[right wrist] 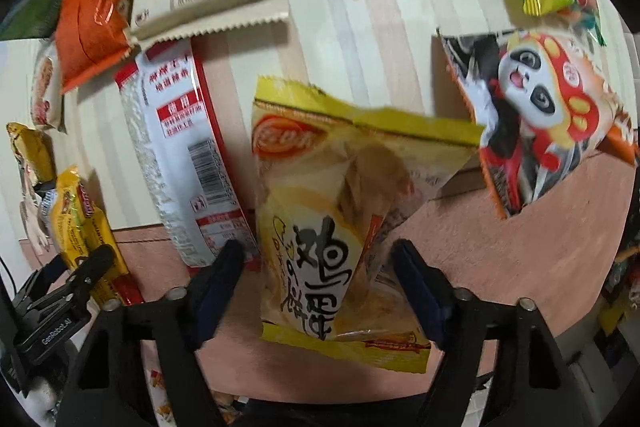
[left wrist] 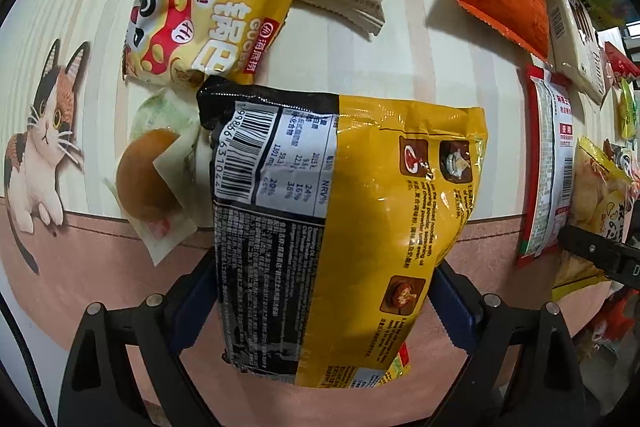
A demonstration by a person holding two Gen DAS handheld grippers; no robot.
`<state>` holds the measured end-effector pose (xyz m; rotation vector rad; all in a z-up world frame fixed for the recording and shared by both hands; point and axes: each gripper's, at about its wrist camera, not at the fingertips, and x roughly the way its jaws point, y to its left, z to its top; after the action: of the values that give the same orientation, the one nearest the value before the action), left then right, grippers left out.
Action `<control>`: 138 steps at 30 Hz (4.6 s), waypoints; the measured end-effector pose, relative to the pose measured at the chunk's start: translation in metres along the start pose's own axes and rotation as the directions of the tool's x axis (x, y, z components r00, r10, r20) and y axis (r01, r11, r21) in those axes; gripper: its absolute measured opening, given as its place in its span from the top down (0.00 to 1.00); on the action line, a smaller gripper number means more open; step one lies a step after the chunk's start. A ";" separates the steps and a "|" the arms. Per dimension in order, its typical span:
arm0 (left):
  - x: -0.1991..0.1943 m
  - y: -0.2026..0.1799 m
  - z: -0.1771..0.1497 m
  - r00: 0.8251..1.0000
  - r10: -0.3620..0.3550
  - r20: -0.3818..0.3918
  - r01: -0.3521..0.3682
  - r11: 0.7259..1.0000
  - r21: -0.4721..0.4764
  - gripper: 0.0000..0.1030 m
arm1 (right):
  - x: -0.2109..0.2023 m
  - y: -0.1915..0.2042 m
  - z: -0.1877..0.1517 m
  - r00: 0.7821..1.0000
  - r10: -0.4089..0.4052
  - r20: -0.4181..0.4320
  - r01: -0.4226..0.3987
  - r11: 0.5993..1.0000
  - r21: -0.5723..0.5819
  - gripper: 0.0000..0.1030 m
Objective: Organize snacks
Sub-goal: 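Carry both bags into the cardboard box and open both tools, then grasp the orange bag with left tool while right tool grasps white Franzzi pack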
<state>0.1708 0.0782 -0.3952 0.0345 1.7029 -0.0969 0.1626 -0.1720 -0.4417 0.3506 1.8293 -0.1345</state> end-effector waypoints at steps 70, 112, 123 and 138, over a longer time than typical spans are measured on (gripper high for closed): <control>-0.133 -0.062 0.305 0.988 -0.104 0.111 0.112 0.991 -0.073 0.11 | -0.232 0.081 0.277 0.969 0.097 0.226 -0.012 0.936 -0.351 0.08; -0.127 -0.002 0.079 0.953 0.165 0.253 -0.124 0.977 -0.173 0.11 | -0.134 0.028 0.070 0.958 0.186 0.220 -0.167 0.981 -0.102 0.14; -0.068 -0.019 0.104 0.986 0.070 0.149 -0.058 0.995 -0.084 0.11 | -0.095 0.027 0.075 0.979 0.110 0.173 -0.097 0.992 -0.082 0.41; -0.034 -0.067 0.128 0.992 0.063 0.105 -0.069 0.996 0.054 0.45 | -0.088 0.005 0.072 0.991 0.052 0.122 -0.047 0.998 -0.042 0.39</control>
<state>0.2962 0.0023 -0.3753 0.1263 1.5940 -0.0966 0.2517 -0.2012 -0.3782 0.3519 1.6974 -0.0842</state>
